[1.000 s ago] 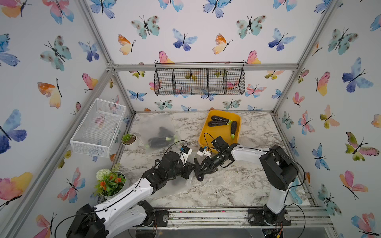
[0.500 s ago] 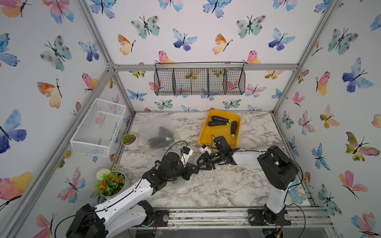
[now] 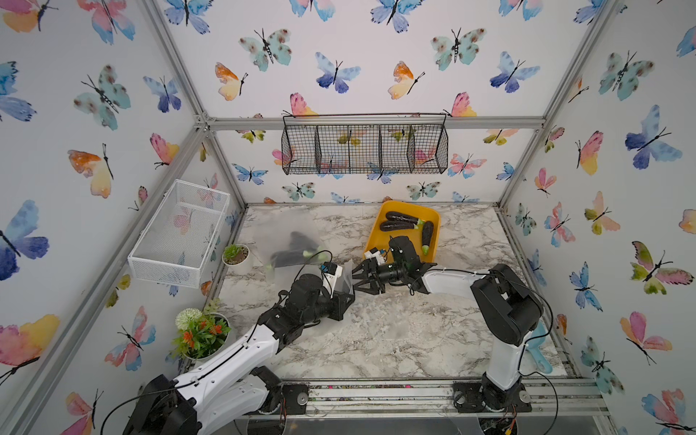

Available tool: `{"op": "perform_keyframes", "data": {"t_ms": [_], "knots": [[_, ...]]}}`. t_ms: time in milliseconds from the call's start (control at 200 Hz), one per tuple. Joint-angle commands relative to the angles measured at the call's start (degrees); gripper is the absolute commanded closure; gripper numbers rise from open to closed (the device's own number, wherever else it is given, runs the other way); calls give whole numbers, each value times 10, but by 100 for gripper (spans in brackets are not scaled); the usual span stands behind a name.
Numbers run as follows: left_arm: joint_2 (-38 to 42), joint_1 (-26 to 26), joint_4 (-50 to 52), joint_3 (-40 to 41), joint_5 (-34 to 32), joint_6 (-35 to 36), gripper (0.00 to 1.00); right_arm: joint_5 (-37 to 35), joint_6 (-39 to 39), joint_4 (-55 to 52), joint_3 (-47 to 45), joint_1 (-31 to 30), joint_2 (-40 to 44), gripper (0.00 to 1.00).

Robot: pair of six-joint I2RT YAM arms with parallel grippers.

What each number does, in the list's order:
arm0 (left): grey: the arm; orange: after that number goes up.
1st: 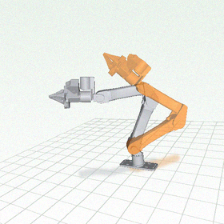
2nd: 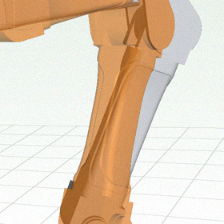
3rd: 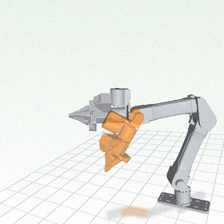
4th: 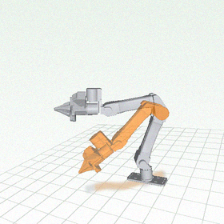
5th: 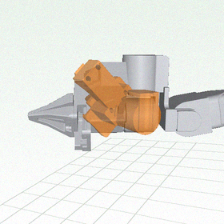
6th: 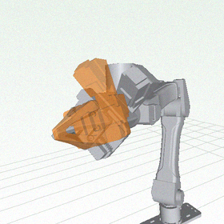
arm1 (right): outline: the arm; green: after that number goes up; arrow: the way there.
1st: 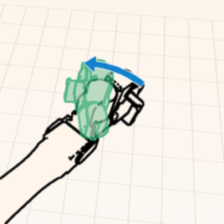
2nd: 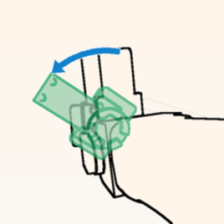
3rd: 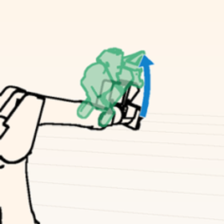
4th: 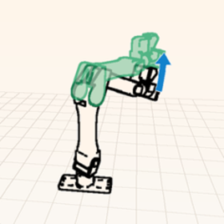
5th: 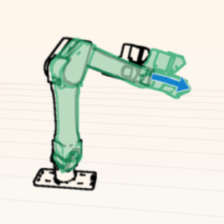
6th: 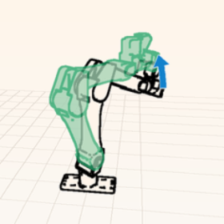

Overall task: Place the eggplant in a zip-top bag and seal the zipper
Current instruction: Place the eggplant in the zipper food storage bag.

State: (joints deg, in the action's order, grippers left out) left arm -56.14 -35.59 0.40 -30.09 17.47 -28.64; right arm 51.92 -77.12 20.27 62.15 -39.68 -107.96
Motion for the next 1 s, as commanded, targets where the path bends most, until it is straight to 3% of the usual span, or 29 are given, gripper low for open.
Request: {"op": "perform_keyframes", "data": {"t_ms": [0,110,200,295,501,746,916,996], "knots": [[10,39,-7,1,18,-40,100,-19,30,-49,7,1,22,41],[6,62,-2,-6,13,-42,100,-38,101,-121,27,3,40,45],[1,65,1,-13,22,-39,100,-73,163,-173,39,3,43,60],[0,65,-6,-13,33,-43,100,-81,170,-142,36,-3,32,72],[-5,65,-29,-10,47,-62,100,-75,160,-103,46,-33,-8,78],[-12,67,-54,-14,65,-92,100,-106,164,-109,68,-64,-47,78],[-14,71,-33,-7,36,-90,100,-167,220,-162,76,-51,17,59],[-23,73,-16,-9,24,-80,100,-196,260,-204,72,-33,57,55]]}}
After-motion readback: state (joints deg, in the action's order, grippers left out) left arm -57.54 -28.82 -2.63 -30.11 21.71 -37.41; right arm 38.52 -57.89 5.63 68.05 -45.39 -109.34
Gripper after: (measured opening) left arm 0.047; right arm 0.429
